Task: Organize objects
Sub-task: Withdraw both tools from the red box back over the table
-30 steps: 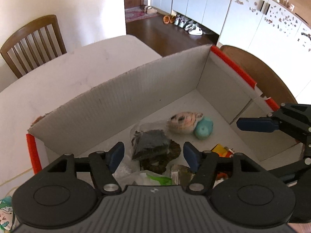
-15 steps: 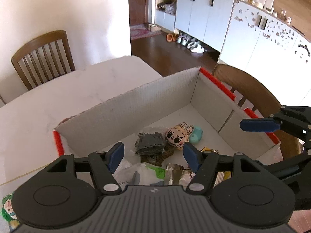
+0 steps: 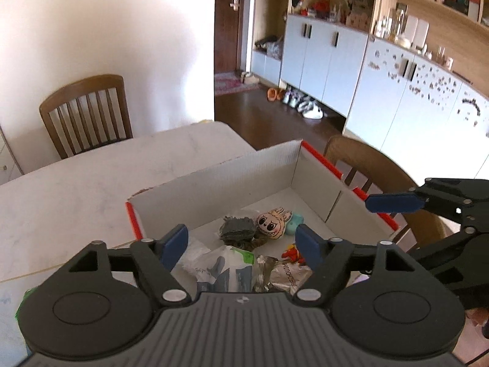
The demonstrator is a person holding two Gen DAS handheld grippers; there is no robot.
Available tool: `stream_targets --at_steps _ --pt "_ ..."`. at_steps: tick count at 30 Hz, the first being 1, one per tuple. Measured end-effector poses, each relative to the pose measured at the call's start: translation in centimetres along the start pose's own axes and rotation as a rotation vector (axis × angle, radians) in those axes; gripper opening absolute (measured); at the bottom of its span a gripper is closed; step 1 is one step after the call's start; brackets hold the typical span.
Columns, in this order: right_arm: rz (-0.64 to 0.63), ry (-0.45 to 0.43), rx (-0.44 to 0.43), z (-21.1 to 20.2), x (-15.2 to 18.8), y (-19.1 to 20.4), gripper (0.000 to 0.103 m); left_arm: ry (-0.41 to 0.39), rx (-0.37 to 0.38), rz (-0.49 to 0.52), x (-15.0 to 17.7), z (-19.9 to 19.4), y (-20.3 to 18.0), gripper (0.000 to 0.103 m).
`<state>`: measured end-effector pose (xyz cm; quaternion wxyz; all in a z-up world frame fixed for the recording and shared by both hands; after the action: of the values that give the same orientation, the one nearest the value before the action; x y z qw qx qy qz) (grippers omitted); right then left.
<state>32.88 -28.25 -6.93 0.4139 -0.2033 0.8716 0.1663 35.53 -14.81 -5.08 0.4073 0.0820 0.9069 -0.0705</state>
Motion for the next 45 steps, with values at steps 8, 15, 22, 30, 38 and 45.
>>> stream_targets --at_steps 8,15,22,30,38,45 --pt "0.002 -0.033 -0.026 -1.3 -0.2 2.3 0.083 -0.063 -0.015 -0.039 0.8 -4.0 1.4 0.082" --pt "0.024 -0.064 -0.044 -1.9 -0.8 4.4 0.092 -0.098 -0.037 -0.081 2.2 -6.6 3.8 0.083" --pt "0.056 -0.096 -0.046 -1.7 -1.2 6.8 0.101 -0.096 -0.052 -0.13 4.1 -8.3 7.4 0.089" --pt "0.075 -0.091 -0.025 -0.3 -1.4 10.2 0.102 -0.11 -0.068 -0.183 5.7 -9.9 12.4 0.103" --pt "0.079 -0.059 -0.013 2.0 -1.5 13.7 0.102 -0.124 -0.114 -0.18 7.3 -10.6 17.4 0.103" --pt "0.073 -0.033 -0.015 4.5 -1.9 16.6 0.102 -0.079 -0.127 -0.191 9.1 -10.3 21.6 0.103"
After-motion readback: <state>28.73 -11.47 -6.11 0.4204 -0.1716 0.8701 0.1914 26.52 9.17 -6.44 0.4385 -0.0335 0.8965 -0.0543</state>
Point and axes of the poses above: each gripper's, at about its wrist camera, not at the fingertips, and z roughly the way its jaws point, y to its left, x to its underside, the point moved 6 cm from there along z, roughly the way its jaws point, and after that the axes turned 2 degrees about -y, right-handed, at the moved point
